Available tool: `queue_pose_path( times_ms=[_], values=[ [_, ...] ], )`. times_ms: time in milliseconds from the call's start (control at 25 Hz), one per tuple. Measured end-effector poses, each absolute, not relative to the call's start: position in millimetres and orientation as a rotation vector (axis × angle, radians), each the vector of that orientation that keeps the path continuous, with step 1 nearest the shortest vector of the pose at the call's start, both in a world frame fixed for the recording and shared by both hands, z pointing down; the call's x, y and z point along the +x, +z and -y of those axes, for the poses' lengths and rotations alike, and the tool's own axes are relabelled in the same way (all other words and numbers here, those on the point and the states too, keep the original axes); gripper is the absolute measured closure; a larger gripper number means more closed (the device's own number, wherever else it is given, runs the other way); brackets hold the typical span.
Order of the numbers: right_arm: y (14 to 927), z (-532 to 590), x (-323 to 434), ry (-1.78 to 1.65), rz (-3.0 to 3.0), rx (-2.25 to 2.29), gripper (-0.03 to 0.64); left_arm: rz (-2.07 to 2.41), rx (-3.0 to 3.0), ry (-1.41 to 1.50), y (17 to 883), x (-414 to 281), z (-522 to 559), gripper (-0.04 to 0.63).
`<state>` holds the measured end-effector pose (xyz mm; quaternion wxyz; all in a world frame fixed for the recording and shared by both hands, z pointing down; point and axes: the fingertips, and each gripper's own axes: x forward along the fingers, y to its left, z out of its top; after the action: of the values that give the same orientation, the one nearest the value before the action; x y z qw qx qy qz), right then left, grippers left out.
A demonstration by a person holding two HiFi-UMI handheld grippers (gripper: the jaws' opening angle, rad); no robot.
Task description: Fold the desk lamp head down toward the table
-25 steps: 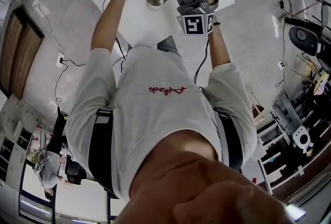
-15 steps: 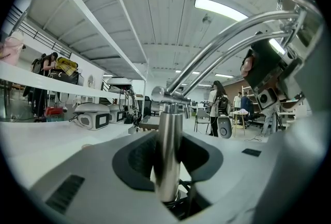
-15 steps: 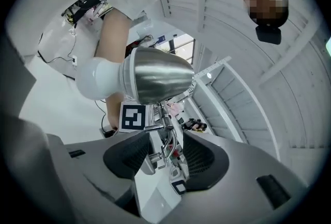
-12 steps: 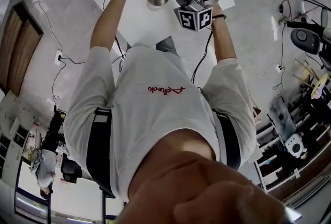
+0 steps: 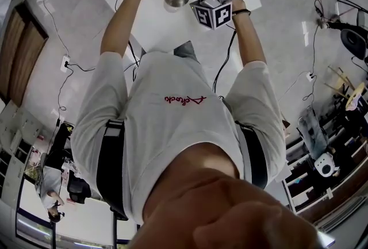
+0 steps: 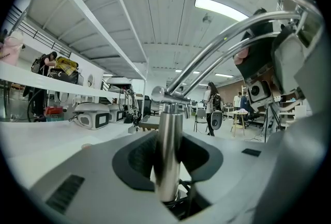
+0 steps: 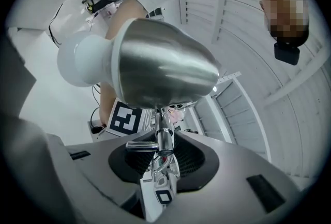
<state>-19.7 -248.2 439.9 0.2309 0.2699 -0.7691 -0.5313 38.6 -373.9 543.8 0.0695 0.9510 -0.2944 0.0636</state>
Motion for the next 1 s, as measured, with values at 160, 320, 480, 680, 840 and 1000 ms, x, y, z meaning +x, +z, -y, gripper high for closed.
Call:
queue_pose_path(
  times_ms=[160,320,480,680,840,1000],
  values=[
    [437,250,-21,-1.530,2.062,0.770,0.549,0.882,2.859,0.187,545,37,374,0.456],
    [438,250,-23,-1.577,2.034,0.767,0.554,0.878,2.856,0.185,546,35,375,0.456],
    [438,250,-22,-1.584,2.042,0.773,0.554,0.870,2.852,0.180,546,35,375,0.456],
    [441,247,-20,-1.599,2.034,0.776,0.554,0.865,2.846,0.181,545,38,375,0.456],
    [451,241,-20,-1.628,2.015,0.795,0.555,0.857,2.844,0.188,547,38,373,0.454],
    [454,240,-20,-1.662,2.025,0.826,0.554,0.860,2.840,0.177,545,38,375,0.454]
  ],
)
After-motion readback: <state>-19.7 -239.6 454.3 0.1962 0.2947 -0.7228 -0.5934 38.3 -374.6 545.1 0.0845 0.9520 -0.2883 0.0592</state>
